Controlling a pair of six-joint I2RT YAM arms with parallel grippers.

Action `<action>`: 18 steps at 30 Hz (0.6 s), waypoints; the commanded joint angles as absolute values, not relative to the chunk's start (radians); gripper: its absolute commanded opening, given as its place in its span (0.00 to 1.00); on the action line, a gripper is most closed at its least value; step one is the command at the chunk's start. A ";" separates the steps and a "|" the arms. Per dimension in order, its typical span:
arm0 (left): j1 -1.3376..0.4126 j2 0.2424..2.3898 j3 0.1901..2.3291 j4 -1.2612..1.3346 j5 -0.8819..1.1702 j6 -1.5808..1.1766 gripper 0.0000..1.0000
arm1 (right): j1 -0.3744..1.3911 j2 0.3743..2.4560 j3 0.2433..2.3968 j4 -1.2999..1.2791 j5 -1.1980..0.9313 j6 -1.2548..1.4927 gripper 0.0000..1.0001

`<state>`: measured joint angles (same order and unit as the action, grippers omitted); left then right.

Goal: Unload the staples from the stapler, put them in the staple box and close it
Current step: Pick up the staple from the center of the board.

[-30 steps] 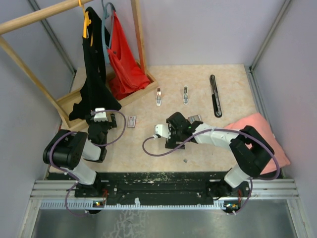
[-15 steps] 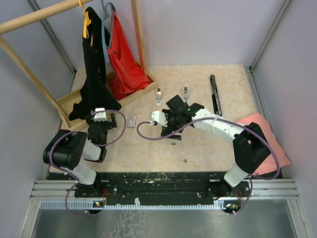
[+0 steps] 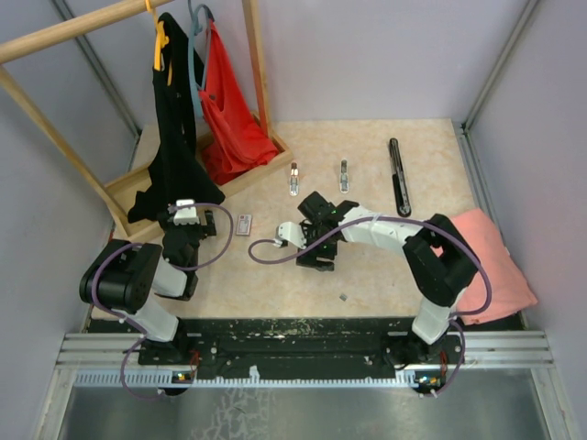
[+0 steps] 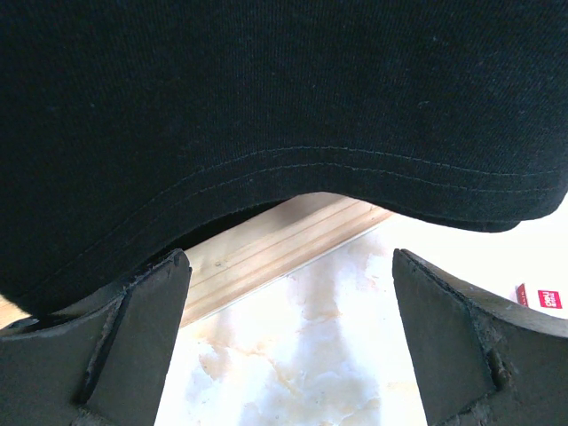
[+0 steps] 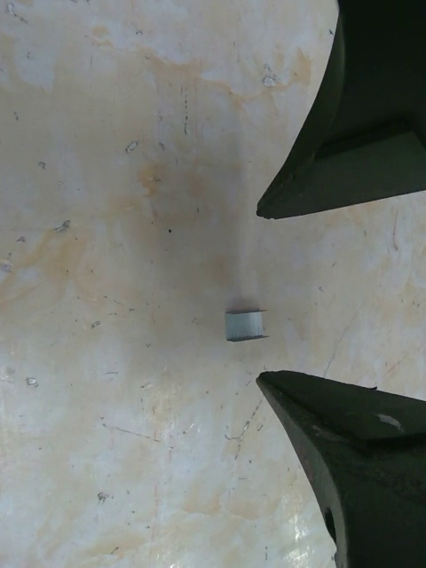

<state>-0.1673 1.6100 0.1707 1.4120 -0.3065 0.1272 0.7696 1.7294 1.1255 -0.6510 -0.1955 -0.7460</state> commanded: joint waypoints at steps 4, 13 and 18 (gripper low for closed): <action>-0.161 1.612 0.184 1.434 -0.305 0.110 1.00 | 0.779 1.774 1.150 -0.641 -0.175 -0.722 0.63; -0.161 1.612 0.185 1.434 -0.305 0.109 1.00 | 0.784 1.805 1.153 -0.638 -0.168 -0.712 0.55; -0.161 1.612 0.184 1.434 -0.305 0.109 1.00 | 0.788 1.828 1.163 -0.649 -0.181 -0.708 0.47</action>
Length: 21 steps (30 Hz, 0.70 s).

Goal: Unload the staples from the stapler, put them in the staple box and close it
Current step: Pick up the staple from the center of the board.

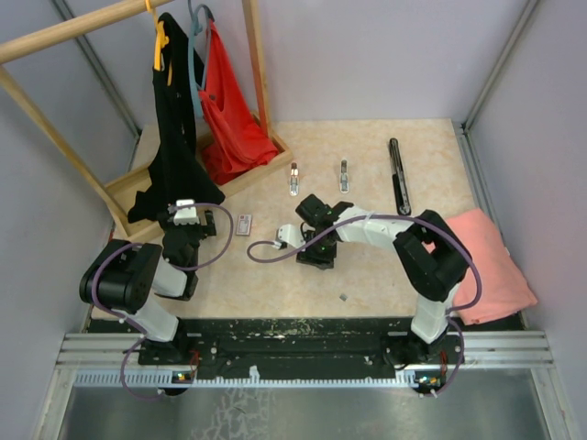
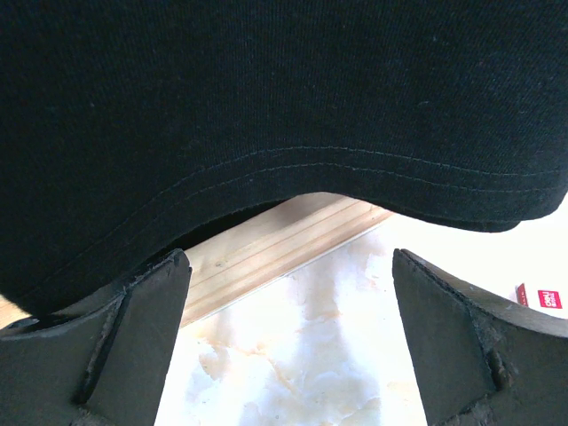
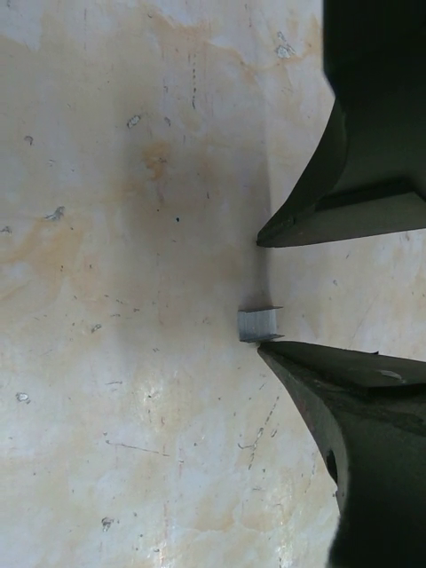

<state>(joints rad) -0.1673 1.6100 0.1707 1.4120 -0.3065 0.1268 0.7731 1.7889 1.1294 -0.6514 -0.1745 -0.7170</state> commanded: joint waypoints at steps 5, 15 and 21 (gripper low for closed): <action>-0.161 1.612 0.184 1.434 -0.305 0.109 1.00 | 0.792 1.842 1.172 -0.655 -0.181 -0.705 0.44; -0.161 1.612 0.184 1.434 -0.305 0.109 1.00 | 0.795 1.840 1.183 -0.658 -0.183 -0.690 0.29; -0.161 1.612 0.184 1.434 -0.305 0.109 1.00 | 0.795 1.824 1.181 -0.654 -0.187 -0.685 0.27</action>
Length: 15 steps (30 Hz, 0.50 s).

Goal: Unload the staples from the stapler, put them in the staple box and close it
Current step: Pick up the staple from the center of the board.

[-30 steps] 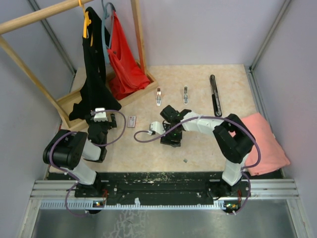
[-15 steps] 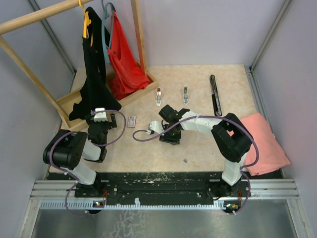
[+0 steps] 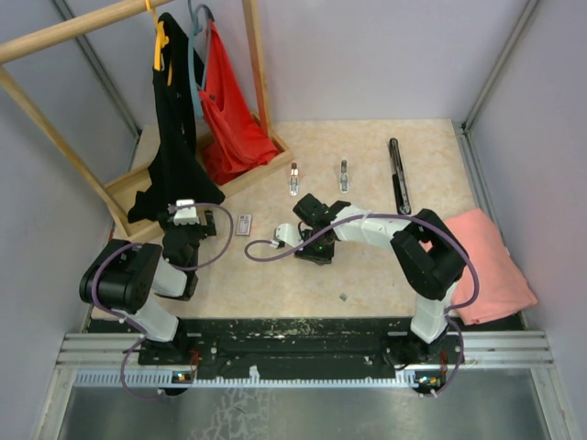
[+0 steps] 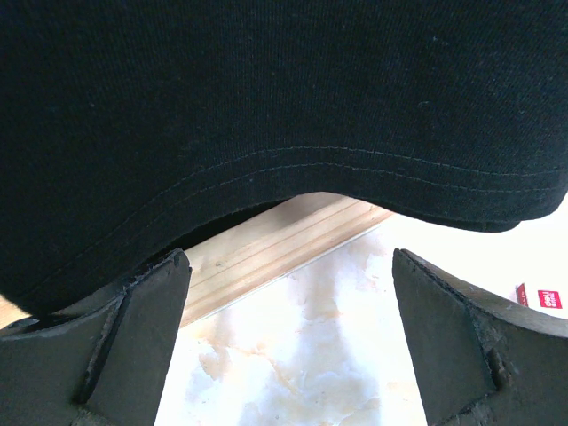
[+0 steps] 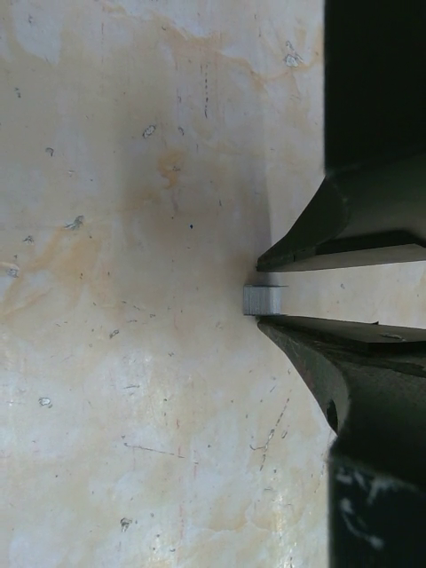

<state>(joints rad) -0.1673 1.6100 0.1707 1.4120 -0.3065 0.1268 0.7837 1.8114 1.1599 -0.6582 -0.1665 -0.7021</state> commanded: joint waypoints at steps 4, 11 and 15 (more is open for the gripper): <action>-0.161 1.612 0.184 1.434 -0.305 0.109 1.00 | 0.795 1.809 1.183 -0.654 -0.188 -0.682 0.24; -0.161 1.612 0.184 1.434 -0.304 0.109 1.00 | 0.795 1.793 1.181 -0.647 -0.192 -0.674 0.20; -0.161 1.612 0.184 1.434 -0.305 0.109 1.00 | 0.791 1.778 1.183 -0.640 -0.196 -0.664 0.19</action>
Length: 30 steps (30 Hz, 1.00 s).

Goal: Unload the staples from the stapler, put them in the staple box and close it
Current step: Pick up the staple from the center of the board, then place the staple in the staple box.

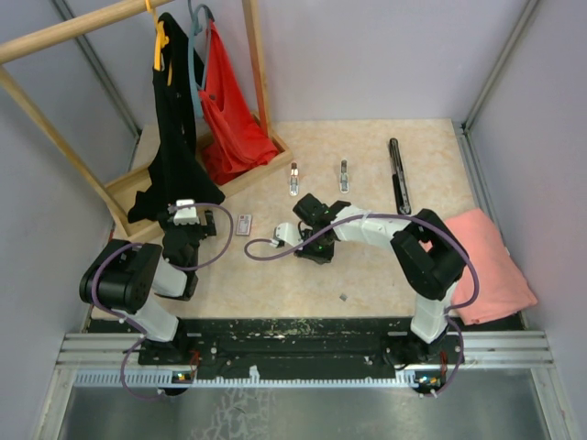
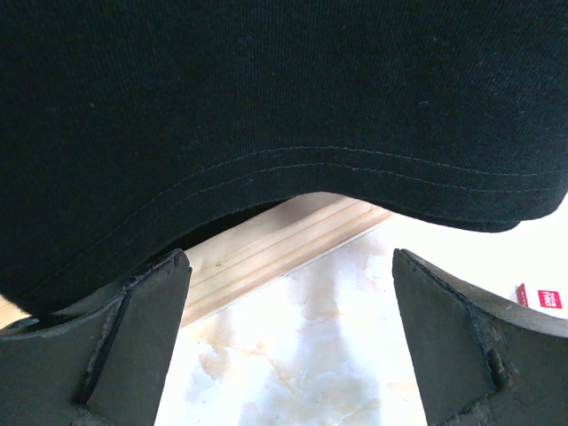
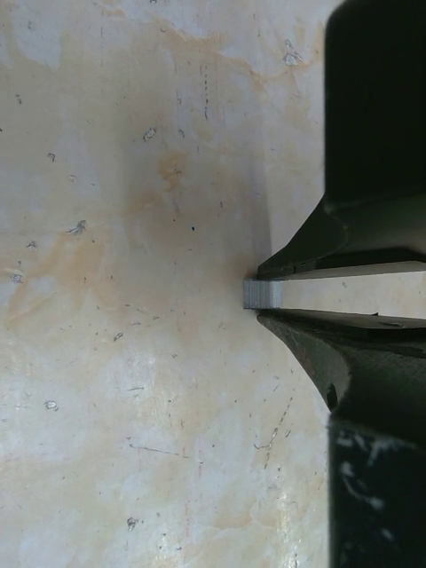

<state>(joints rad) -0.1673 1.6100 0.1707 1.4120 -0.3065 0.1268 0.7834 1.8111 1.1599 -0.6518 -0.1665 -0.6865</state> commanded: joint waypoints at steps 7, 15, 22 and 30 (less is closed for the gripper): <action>-0.162 1.612 0.184 1.434 -0.305 0.109 1.00 | 0.750 1.729 1.189 -0.620 -0.225 -0.625 0.18; -0.161 1.612 0.184 1.434 -0.305 0.109 1.00 | 0.698 1.700 1.190 -0.576 -0.214 -0.569 0.18; -0.161 1.612 0.184 1.434 -0.305 0.110 1.00 | 0.628 1.668 1.186 -0.528 -0.194 -0.506 0.18; -0.161 1.612 0.184 1.434 -0.305 0.109 1.00 | 0.512 1.613 1.175 -0.478 -0.186 -0.436 0.19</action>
